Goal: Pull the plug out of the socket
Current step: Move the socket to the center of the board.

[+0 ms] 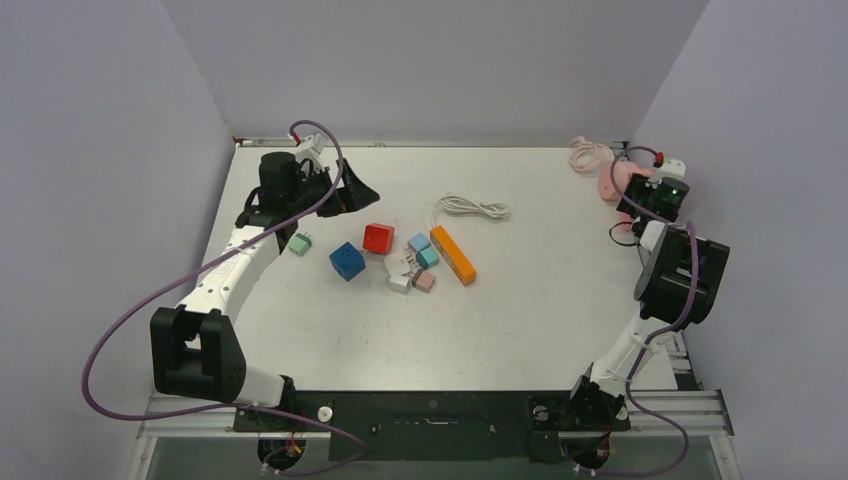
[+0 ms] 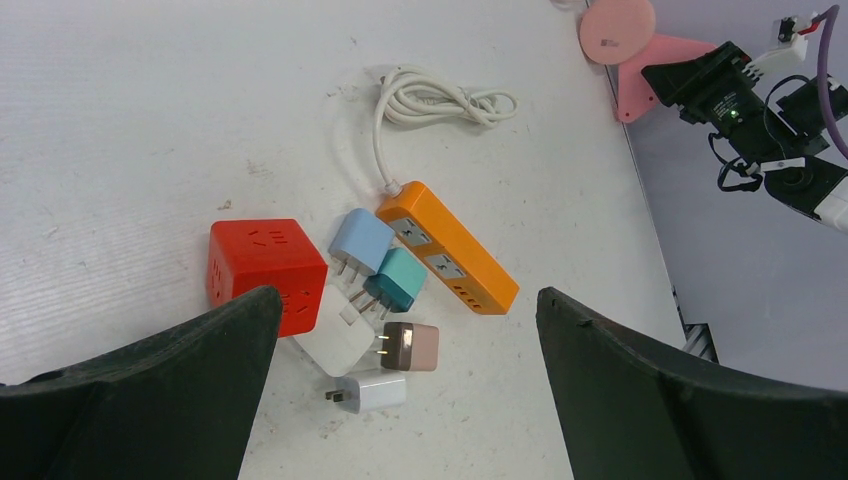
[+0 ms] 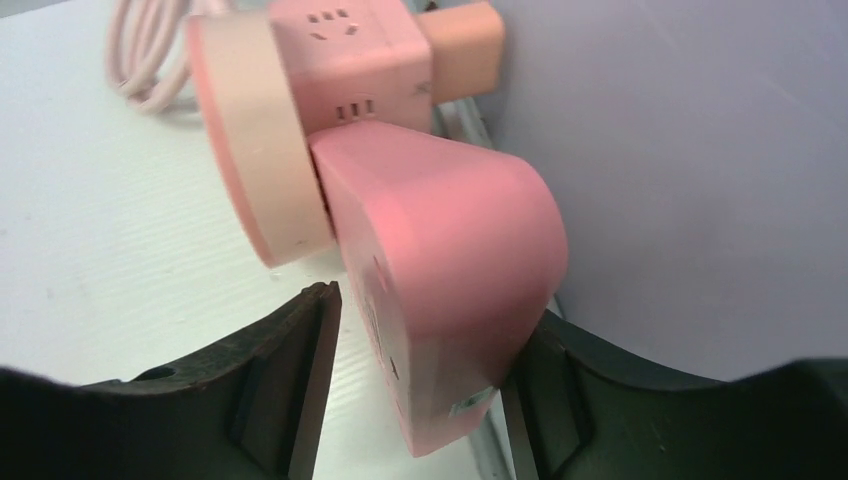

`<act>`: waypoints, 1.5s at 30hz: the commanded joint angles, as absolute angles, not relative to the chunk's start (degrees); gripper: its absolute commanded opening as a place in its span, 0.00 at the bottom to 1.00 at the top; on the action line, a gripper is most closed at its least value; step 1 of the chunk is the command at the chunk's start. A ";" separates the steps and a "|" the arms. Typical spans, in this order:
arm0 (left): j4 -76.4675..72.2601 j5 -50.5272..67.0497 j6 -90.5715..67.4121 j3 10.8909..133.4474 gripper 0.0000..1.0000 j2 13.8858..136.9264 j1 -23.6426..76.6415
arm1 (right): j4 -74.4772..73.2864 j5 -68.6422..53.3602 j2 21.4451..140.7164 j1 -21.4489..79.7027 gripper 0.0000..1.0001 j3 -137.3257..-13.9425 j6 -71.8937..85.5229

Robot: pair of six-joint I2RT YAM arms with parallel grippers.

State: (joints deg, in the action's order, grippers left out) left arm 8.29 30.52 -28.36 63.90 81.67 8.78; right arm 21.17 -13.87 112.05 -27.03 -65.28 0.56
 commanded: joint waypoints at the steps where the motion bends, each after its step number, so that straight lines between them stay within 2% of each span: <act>1: 5.47 31.77 -28.80 64.69 0.96 81.23 8.37 | 22.00 -8.12 106.83 -21.91 0.56 -64.71 -3.55; 12: 4.76 32.67 -29.50 64.53 0.96 80.67 8.34 | 18.72 -1.28 105.93 -13.37 0.47 -65.52 -8.54; 19: 4.58 32.70 -29.60 64.43 0.96 80.30 8.36 | 18.11 4.12 107.77 -10.60 0.38 -66.90 -8.34; 33: 4.39 31.70 -29.58 63.99 0.96 79.73 8.36 | 20.32 11.14 100.77 -1.62 0.06 -60.04 -7.29; 45: 4.13 31.06 -29.92 63.67 0.96 78.92 8.59 | 18.98 19.56 90.79 14.90 0.05 -51.74 -1.01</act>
